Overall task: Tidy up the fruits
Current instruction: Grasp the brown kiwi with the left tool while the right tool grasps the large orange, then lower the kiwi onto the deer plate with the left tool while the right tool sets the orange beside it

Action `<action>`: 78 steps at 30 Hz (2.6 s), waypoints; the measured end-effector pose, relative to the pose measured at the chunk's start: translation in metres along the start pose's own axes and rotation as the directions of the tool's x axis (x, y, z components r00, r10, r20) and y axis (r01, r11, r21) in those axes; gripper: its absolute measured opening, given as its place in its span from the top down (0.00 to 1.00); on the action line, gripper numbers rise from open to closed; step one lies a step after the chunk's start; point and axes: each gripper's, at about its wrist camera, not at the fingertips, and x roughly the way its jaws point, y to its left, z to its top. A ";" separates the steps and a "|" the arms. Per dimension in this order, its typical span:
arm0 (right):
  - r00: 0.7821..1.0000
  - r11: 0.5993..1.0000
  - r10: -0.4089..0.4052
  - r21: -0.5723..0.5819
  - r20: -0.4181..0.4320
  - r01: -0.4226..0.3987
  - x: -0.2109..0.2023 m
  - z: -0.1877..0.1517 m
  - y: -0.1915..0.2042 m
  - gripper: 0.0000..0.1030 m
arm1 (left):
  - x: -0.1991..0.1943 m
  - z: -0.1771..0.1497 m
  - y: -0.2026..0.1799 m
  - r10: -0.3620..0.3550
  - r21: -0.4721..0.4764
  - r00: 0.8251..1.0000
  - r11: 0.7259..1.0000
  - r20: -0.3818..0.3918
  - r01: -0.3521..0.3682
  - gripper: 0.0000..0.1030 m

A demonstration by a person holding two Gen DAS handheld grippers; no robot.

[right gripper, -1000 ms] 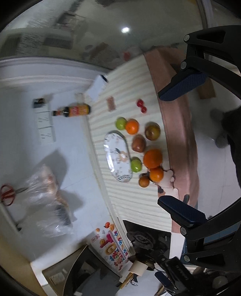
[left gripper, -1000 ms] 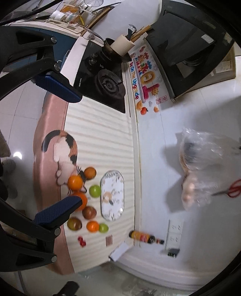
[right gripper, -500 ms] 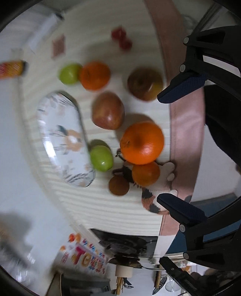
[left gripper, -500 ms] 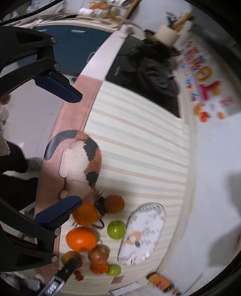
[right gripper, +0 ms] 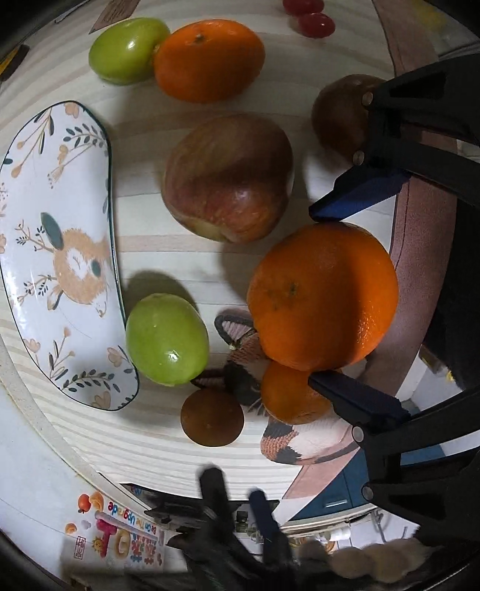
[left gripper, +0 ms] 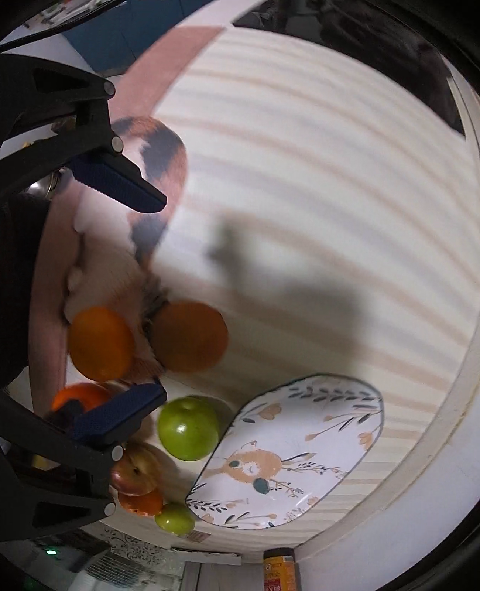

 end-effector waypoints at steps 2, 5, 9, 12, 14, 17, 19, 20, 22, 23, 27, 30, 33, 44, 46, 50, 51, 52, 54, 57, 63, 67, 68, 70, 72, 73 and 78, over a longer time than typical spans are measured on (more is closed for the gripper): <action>1.000 1.000 0.003 -0.002 -0.015 -0.003 0.005 0.003 0.002 0.18 | 0.011 0.008 -0.010 0.005 0.033 1.000 0.999 -0.021 -0.004 0.08; 0.999 1.000 0.003 -0.002 -0.036 -0.003 0.008 0.002 0.005 0.18 | 0.027 0.015 -0.021 0.024 0.076 0.999 0.997 -0.046 -0.020 0.19; 0.999 1.000 0.003 0.015 -0.041 -0.002 0.010 0.005 0.008 0.18 | 0.040 0.017 -0.026 0.028 0.120 0.997 0.993 -0.069 -0.019 0.31; 0.998 1.000 -0.008 0.006 -0.060 0.009 0.014 0.006 0.012 0.18 | 0.041 0.015 -0.026 -0.026 0.126 0.997 0.991 -0.071 0.035 0.50; 0.997 0.999 -0.030 -0.017 -0.068 0.029 0.020 0.006 0.020 0.18 | 0.040 0.013 -0.029 -0.017 0.151 0.999 0.988 -0.052 0.024 0.50; 0.995 0.996 -0.074 -0.063 -0.063 0.070 0.025 0.001 0.029 0.18 | 0.036 0.008 -0.031 -0.013 0.173 1.000 0.985 -0.018 0.016 0.50; 0.996 0.996 -0.071 -0.053 -0.058 0.068 0.025 0.001 0.029 0.18 | 0.033 0.007 -0.033 -0.015 0.170 1.000 0.985 -0.011 0.016 0.51; 0.996 0.996 -0.071 -0.056 -0.061 0.068 0.024 0.001 0.029 0.18 | 0.032 0.007 -0.032 -0.018 0.168 1.000 0.986 -0.007 0.019 0.51; 0.996 0.997 -0.066 -0.048 -0.058 0.064 0.023 0.000 0.027 0.19 | 0.035 0.009 -0.033 -0.018 0.173 1.000 0.985 -0.007 0.019 0.51; 0.996 0.997 -0.069 -0.048 -0.050 0.067 0.022 -0.001 0.027 0.19 | 0.035 0.008 -0.034 -0.016 0.176 1.000 0.984 -0.004 0.017 0.52; 0.996 0.996 -0.088 -0.036 -0.021 0.087 0.016 -0.004 0.024 0.20 | 0.033 0.001 -0.027 0.000 0.193 1.000 0.981 0.016 -0.003 0.52; 0.998 0.998 -0.060 -0.008 -0.001 0.060 0.009 -0.004 0.022 0.20 | 0.023 -0.008 -0.020 -0.010 0.189 1.000 0.982 0.024 0.006 0.52; 0.999 1.000 -0.009 0.013 0.036 0.008 -0.015 -0.004 0.017 0.20 | 0.003 -0.018 -0.015 -0.040 0.189 0.998 0.981 0.042 0.031 0.52; 0.965 0.989 0.066 0.112 0.254 -0.097 -0.117 0.065 -0.017 0.20 | -0.093 0.021 -0.050 -0.202 0.230 0.967 0.959 0.156 0.163 0.52; 0.964 0.988 0.032 0.139 0.265 -0.070 -0.115 0.099 -0.028 0.20 | -0.089 0.045 -0.071 -0.189 0.232 0.969 0.961 0.160 0.149 0.52; 0.968 0.984 -0.037 0.178 0.250 -0.008 -0.098 0.153 -0.043 0.20 | -0.062 0.086 -0.096 -0.188 0.197 0.978 0.966 0.095 0.167 0.52; 0.969 0.983 -0.044 0.185 0.242 -0.002 -0.094 0.162 -0.046 0.20 | -0.050 0.097 -0.100 -0.200 0.174 0.978 0.967 0.058 0.187 0.52; 0.973 0.981 -0.045 0.195 0.228 0.000 -0.087 0.171 -0.048 0.20 | -0.041 0.106 -0.105 -0.210 0.152 0.977 0.967 0.033 0.203 0.52; 0.978 0.976 -0.034 0.217 0.204 -0.011 -0.076 0.182 -0.053 0.20 | -0.021 0.120 -0.112 -0.240 0.102 0.970 0.965 -0.022 0.241 0.52; 0.985 0.968 -0.007 0.247 0.175 -0.037 -0.061 0.194 -0.060 0.20 | 0.002 0.132 -0.114 -0.286 0.022 0.954 0.957 -0.090 0.289 0.52; 0.986 0.942 0.056 0.320 0.158 -0.105 -0.040 0.200 -0.082 0.20 | 0.020 0.136 -0.113 -0.317 -0.031 0.936 0.948 -0.151 0.316 0.51; 0.984 0.926 0.111 0.345 0.142 -0.154 -0.032 0.204 -0.091 0.18 | 0.029 0.138 -0.109 -0.321 -0.065 0.931 0.947 -0.173 0.315 0.51; 0.984 0.925 0.115 0.347 0.139 -0.157 -0.032 0.205 -0.092 0.18 | 0.030 0.137 -0.109 -0.324 -0.072 0.930 0.946 -0.171 0.316 0.51; 0.984 0.924 0.122 0.348 0.126 -0.159 -0.032 0.204 -0.093 0.19 | 0.028 0.137 -0.110 -0.322 -0.075 0.933 0.946 -0.162 0.314 0.51; 0.980 0.918 0.142 0.351 0.142 -0.184 -0.036 0.204 -0.092 0.13 | 0.025 0.136 -0.108 -0.325 -0.071 0.933 0.946 -0.152 0.317 0.41; 0.977 0.919 0.145 0.345 0.154 -0.191 -0.040 0.204 -0.092 0.09 | 0.022 0.136 -0.106 -0.335 -0.074 0.932 0.942 -0.142 0.327 0.27; 0.984 0.957 0.041 0.276 0.175 -0.089 -0.065 0.206 -0.077 0.07 | 0.006 0.132 -0.100 -0.309 -0.045 0.947 0.951 -0.094 0.306 0.17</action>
